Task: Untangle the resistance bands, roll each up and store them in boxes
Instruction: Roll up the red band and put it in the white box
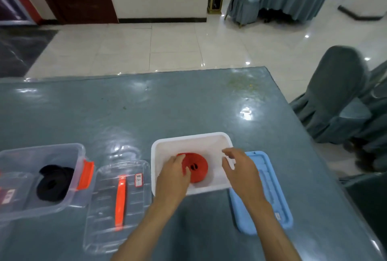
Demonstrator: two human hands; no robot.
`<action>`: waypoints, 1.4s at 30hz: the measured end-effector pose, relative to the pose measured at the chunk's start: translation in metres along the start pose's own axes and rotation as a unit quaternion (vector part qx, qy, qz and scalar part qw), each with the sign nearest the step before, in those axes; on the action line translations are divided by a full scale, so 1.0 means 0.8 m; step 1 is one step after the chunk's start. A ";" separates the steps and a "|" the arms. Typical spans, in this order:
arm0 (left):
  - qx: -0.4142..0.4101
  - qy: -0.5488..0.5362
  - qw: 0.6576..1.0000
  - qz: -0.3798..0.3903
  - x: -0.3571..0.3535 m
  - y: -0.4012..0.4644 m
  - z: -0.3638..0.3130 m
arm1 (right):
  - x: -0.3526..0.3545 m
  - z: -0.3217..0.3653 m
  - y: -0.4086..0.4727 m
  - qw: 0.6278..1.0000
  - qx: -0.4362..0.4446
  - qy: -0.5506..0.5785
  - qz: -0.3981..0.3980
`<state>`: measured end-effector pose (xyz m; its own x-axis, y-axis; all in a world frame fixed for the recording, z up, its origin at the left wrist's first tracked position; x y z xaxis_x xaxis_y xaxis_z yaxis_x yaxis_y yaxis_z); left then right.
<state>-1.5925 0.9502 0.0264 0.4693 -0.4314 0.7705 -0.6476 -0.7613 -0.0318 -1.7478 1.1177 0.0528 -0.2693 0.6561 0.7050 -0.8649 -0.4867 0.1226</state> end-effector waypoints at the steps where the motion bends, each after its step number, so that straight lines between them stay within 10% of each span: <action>1: -0.036 0.047 0.998 -0.009 0.010 -0.017 -0.004 | 0.016 -0.019 -0.008 0.999 -0.016 0.016 -0.023; 9: -0.026 0.224 0.974 0.024 0.024 -0.117 0.062 | 0.027 -0.218 -0.080 0.964 -0.249 -0.092 0.015; 19: -0.055 0.202 0.977 0.029 0.040 -0.156 0.056 | 0.041 -0.263 -0.107 0.950 -0.302 -0.050 -0.054; 42: -0.066 0.132 0.989 0.033 0.051 -0.126 0.081 | 0.138 -0.080 0.004 0.976 -0.107 0.027 -0.185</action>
<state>-1.4694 0.9784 0.0198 0.2622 -0.3233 0.9092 -0.7526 -0.6583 -0.0171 -1.8072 1.2252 0.0862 0.0611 0.7968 0.6011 -0.9746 -0.0825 0.2084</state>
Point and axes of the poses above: each hand's wrist, its own y-axis towards the middle knuckle, its own x-axis out of the back of the hand, z = x × y, the point moved 10 cm from there along y, towards the middle knuckle, and after that the axes turned 6 degrees about -z, right-handed, at the moved point
